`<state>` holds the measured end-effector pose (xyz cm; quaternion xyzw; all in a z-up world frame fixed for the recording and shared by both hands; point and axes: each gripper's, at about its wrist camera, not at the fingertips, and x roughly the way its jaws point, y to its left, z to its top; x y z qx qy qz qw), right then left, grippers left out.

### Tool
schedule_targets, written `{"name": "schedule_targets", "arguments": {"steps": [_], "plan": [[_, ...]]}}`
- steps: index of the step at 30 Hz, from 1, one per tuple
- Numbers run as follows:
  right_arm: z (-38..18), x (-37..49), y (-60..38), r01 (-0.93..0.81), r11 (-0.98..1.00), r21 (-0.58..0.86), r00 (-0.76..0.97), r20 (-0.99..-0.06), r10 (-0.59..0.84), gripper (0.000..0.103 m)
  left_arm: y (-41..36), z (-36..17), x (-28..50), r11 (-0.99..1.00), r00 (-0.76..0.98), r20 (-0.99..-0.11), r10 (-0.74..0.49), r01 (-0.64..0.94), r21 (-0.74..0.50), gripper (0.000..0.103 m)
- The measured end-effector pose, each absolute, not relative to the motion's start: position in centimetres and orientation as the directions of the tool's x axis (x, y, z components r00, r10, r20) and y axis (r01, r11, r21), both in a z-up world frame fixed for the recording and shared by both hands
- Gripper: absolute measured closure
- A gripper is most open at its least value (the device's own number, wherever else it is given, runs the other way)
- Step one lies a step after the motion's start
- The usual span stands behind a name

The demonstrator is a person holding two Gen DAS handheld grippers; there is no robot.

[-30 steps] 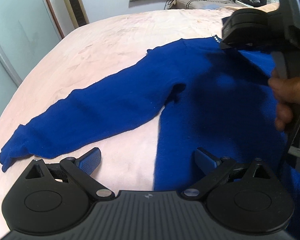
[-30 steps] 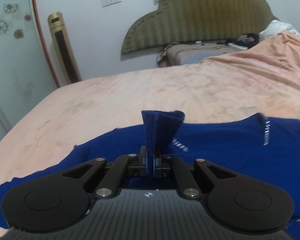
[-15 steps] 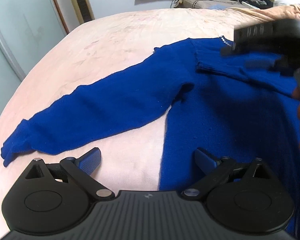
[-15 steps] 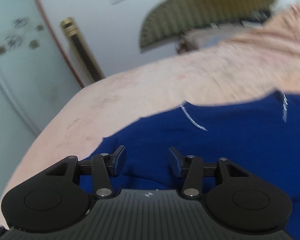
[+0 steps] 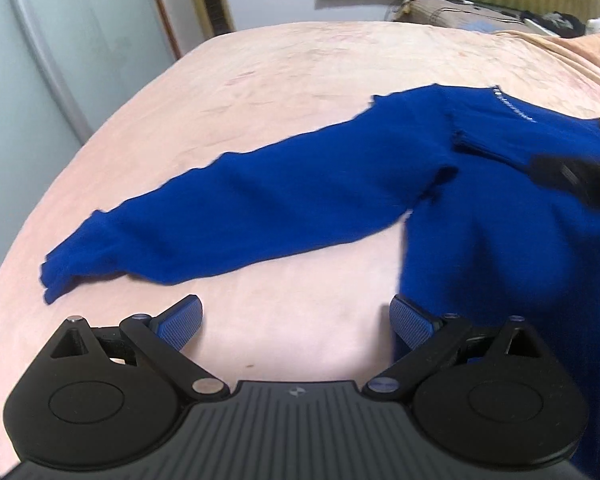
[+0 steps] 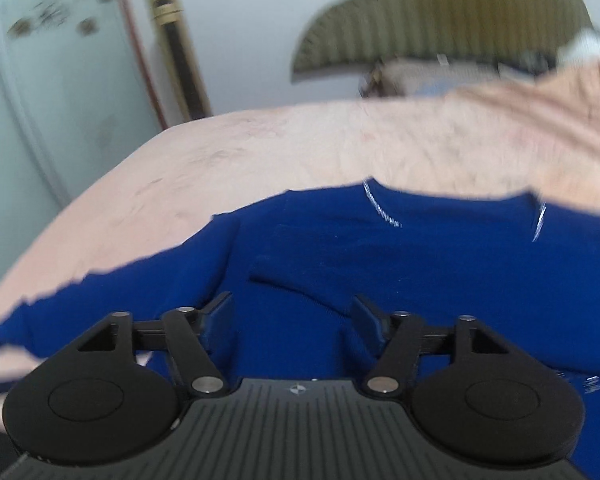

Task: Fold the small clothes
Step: 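Fold the held sleeve across the sweater body and open the right gripper, then grasp the other sleeve's cuff with the left gripper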

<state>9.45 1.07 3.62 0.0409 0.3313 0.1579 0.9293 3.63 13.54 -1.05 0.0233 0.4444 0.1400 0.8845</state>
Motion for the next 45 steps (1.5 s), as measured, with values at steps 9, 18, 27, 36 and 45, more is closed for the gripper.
{"name": "schedule_targets", "arguments": {"steps": [9, 18, 27, 36, 45], "plan": [[3.9, 2.2, 0.0, -0.29, 0.956, -0.035, 0.795, -0.564, 0.221, 0.007, 15.7, -1.4, 3.7, 0.945, 0.522, -0.808, 0.275, -0.303, 0.126, 0.002], [3.1, -0.4, -5.8, -0.193, 0.981, 0.02, 0.795, -0.583, 0.168, 0.002, 16.5, -1.3, 3.5, 0.924, 0.505, -0.798, 0.327, -0.348, 0.158, 0.002], [2.5, -1.2, -8.6, -0.163, 0.984, 0.074, 0.803, -0.57, 0.175, 0.002, 17.0, -1.3, 3.5, 0.907, 0.49, -0.793, 0.362, -0.38, 0.18, 0.002], [2.5, -1.1, -7.6, -0.21, 0.974, 0.086, 0.793, -0.568, 0.221, 0.002, 18.1, -0.9, 3.5, 0.899, 0.497, -0.785, 0.369, -0.407, 0.165, 0.002], [2.0, -0.3, -6.6, -0.2, 0.978, 0.05, 0.778, -0.599, 0.19, 0.002, 22.0, -1.1, 2.9, 0.875, 0.543, -0.795, 0.272, -0.483, -0.03, 0.002]]}}
